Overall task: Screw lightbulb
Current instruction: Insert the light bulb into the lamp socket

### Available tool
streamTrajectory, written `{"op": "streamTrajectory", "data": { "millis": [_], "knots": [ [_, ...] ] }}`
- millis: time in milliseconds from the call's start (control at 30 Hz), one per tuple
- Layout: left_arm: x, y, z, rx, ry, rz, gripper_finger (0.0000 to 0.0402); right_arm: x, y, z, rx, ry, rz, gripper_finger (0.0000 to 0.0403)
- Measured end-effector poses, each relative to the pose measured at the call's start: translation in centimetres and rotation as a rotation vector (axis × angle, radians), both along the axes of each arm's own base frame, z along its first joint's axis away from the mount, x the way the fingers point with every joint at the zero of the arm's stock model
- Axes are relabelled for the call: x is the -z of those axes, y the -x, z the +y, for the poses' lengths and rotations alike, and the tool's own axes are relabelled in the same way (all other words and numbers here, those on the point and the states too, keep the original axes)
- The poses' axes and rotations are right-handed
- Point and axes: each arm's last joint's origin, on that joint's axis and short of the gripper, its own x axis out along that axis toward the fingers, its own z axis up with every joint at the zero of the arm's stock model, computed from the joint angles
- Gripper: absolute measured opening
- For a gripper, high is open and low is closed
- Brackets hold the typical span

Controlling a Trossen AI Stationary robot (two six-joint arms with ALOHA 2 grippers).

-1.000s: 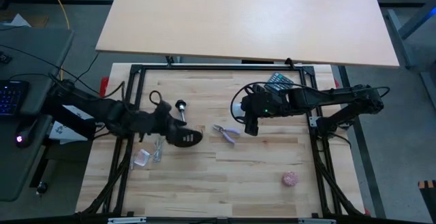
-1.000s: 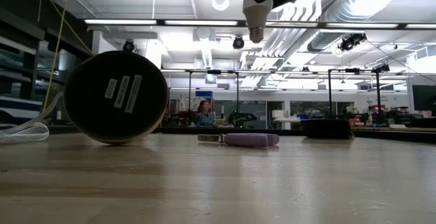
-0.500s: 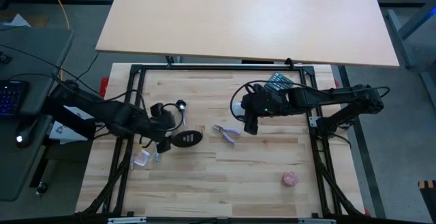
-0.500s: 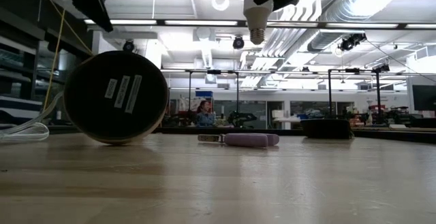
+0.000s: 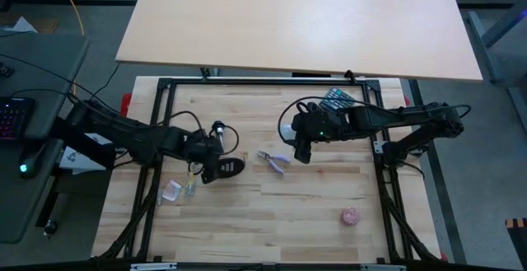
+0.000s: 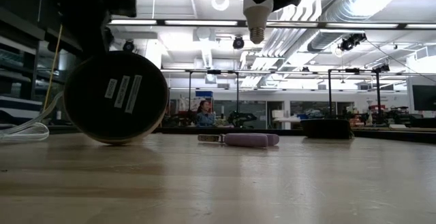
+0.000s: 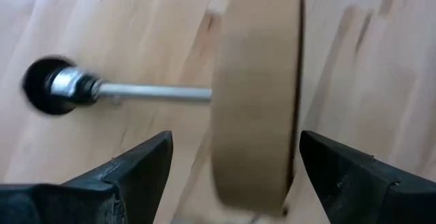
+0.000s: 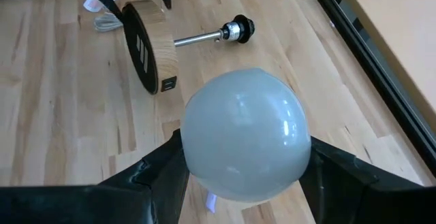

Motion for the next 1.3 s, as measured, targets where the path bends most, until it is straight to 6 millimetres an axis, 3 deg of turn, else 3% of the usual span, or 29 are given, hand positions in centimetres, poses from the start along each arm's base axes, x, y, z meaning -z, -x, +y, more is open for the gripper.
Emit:
{"op": "streamTrajectory", "data": {
  "millis": [167,400,433,733,967,1200,1300],
  "knots": [
    [0.0,-0.5,-0.1,-0.006,0.021,-0.05,0.0286,0.0,0.0,0.0,-0.001,0.001,0.001,0.0233],
    [0.5,-0.2,0.0,0.066,-0.019,0.031,0.0116,0.0,0.0,0.0,-0.011,0.011,0.007,0.0233],
    [0.5,-0.2,0.0,0.109,-0.027,0.044,0.0112,0.0,0.0,0.0,-0.011,0.011,0.007,0.0233],
    [0.1,1.7,0.2,0.564,-0.221,0.239,0.0113,0.0,0.0,0.0,-0.011,0.012,0.007,0.0233],
    [-0.2,1.6,0.3,0.602,-0.243,0.248,0.0113,0.0,0.0,0.0,-0.011,0.011,0.003,0.0233],
    [-2.2,1.1,0.2,0.539,-0.229,0.194,0.0242,-0.1,-0.1,0.0,-0.008,0.007,-0.015,0.0233],
    [-3.2,1.0,0.2,0.522,-0.224,0.187,0.0278,-0.1,-0.1,0.0,-0.007,0.006,-0.015,0.0233]
  ]
}}
